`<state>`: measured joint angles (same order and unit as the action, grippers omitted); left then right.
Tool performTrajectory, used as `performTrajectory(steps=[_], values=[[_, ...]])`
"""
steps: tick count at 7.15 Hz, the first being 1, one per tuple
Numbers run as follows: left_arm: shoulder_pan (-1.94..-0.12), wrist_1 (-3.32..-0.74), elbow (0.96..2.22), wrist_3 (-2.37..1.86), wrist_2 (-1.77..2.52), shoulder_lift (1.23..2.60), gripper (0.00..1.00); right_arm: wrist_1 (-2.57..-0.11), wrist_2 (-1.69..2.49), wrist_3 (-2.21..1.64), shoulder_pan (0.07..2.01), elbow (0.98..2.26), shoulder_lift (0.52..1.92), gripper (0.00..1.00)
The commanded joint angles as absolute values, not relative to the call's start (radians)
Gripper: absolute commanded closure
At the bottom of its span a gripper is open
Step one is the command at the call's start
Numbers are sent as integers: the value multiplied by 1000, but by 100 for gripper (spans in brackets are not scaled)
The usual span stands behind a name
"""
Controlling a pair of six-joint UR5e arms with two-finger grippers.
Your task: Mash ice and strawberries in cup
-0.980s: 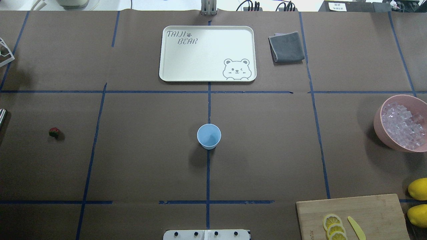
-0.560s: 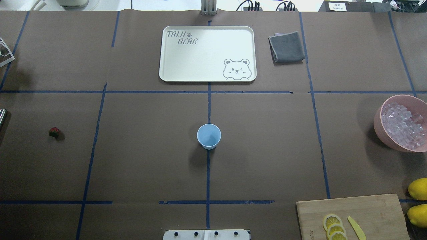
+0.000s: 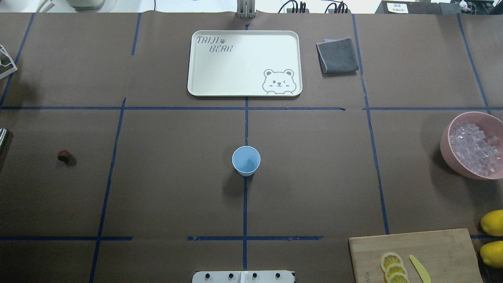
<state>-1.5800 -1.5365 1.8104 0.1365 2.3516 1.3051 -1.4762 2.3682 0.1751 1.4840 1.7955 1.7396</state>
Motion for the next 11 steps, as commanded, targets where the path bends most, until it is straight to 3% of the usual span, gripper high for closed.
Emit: performTrajectory(steps=[1,3,7,11], values=[[-1580,-1537,1812,137,2352,1305,0,-1367,2364,-1,1375,1789,1738,1],[-1580,-1537,1813,137,2352,1305,0,-1264,2352,-179,1291,1781,1720,1],[-1580,-1537,1813,137,2353,1305,0,-1239,2241,-216,1203,1703,1631,10],[-1580,-1539,1813,137,2353,1307,0,-1239,2204,-213,1151,1677,1631,16]])
